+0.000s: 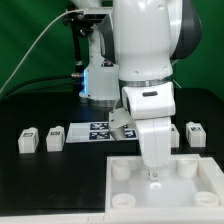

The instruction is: Assemble one leg

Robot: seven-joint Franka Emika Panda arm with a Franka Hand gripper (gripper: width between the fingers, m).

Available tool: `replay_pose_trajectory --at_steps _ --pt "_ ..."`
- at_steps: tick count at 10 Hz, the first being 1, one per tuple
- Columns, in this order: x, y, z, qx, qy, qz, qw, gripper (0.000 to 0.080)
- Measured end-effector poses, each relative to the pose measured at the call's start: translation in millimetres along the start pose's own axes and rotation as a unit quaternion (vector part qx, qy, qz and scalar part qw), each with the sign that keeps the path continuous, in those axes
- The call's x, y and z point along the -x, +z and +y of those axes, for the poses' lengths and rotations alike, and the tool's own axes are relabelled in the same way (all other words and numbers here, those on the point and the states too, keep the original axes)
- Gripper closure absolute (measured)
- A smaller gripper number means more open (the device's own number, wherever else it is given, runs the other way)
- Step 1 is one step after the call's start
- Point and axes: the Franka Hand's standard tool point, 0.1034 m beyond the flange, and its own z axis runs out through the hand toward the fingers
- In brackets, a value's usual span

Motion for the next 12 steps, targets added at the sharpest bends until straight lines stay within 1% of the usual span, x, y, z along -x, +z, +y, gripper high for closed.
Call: replay_pose_trajectory --at_steps 1,2,8,9,10,11,12 --pt "0.1 0.0 0.0 0.0 0.0 0.0 1.0 0.0164" --pt "0.1 0.0 0.0 0.0 0.0 0.0 1.0 0.0154" --pt "0.7 -0.2 0.2 0.0 0.002 0.0 1.0 0.015" --pt "-0.4 -8.4 1.1 0.006 0.04 -0.001 0.999 0.015" --pt "-6.5 -27.5 -1.3 0.015 0.061 -0.004 0.998 0.015" --pt "-18.3 -42.0 -6.5 0.023 0.13 -0.002 0.991 0.015" --pt "-34.7 -51.2 -13.6 0.028 0.212 0.0 0.977 0.015"
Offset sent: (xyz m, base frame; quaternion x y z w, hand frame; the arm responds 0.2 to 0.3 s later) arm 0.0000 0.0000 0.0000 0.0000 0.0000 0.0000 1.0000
